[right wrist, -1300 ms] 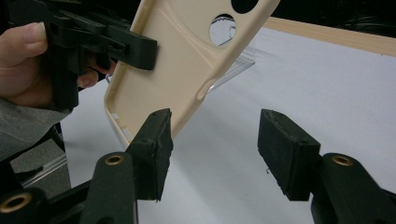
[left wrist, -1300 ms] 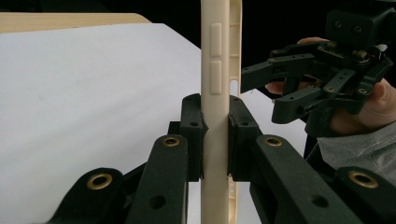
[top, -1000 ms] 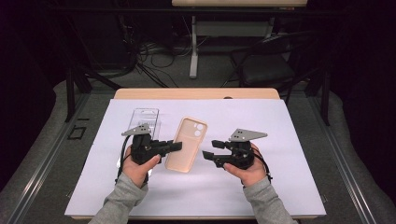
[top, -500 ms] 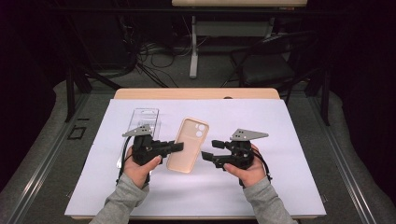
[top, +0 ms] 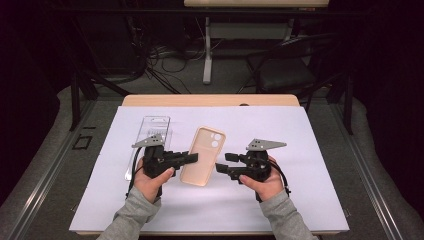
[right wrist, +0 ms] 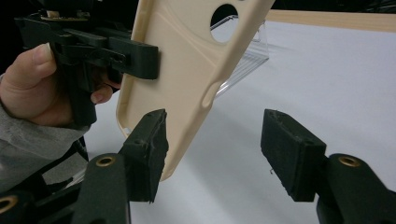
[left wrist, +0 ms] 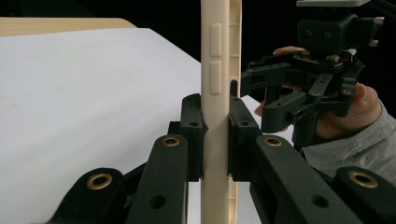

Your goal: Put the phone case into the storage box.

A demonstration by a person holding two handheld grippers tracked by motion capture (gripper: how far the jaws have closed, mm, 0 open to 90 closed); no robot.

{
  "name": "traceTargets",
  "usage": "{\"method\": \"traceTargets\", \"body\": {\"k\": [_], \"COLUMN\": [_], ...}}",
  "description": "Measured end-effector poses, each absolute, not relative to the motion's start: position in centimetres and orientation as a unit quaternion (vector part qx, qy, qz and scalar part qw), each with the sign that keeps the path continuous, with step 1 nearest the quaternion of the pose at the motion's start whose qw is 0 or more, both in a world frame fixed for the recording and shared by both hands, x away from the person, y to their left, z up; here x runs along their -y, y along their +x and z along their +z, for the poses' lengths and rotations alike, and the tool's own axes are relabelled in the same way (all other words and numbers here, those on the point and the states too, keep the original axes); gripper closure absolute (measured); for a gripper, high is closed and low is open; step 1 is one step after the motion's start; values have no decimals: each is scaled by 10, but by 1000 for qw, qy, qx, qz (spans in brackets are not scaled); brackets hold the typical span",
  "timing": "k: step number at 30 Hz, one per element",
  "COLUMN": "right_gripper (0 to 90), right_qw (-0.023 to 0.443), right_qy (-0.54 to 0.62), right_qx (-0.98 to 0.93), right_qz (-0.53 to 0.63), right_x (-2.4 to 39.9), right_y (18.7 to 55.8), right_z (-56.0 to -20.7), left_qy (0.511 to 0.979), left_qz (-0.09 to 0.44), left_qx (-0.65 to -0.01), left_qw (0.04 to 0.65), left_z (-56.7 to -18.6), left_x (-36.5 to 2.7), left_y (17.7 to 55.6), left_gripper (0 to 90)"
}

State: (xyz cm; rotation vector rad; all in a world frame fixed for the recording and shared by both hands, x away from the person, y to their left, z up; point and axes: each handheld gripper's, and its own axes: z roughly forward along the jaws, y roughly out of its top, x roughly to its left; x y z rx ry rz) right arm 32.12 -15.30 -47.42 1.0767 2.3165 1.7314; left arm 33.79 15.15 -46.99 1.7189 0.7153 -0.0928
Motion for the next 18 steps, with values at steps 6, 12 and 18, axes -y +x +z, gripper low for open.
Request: {"method": "traceTargets", "body": {"k": [6,12,18], "right_gripper": [467,525,570], "right_qw": [8,-18,-39], "right_qy": [357,364,367], "right_qx": [-744,-733,-730], "right_qz": [565,574,575], "right_x": [153,153,150], "right_y": [322,323,323], "right_z": [-477,-481,-484], "left_qy": [738,738,738], "left_qz": [-46,-49,-50], "left_qx": [-305,-302,-297], "left_qw": [600,601,603], "left_z": [-472,-473,-474], "left_x": [-150,-147,-144], "left_y": [337,336,335], "left_gripper": [806,806,806]}}
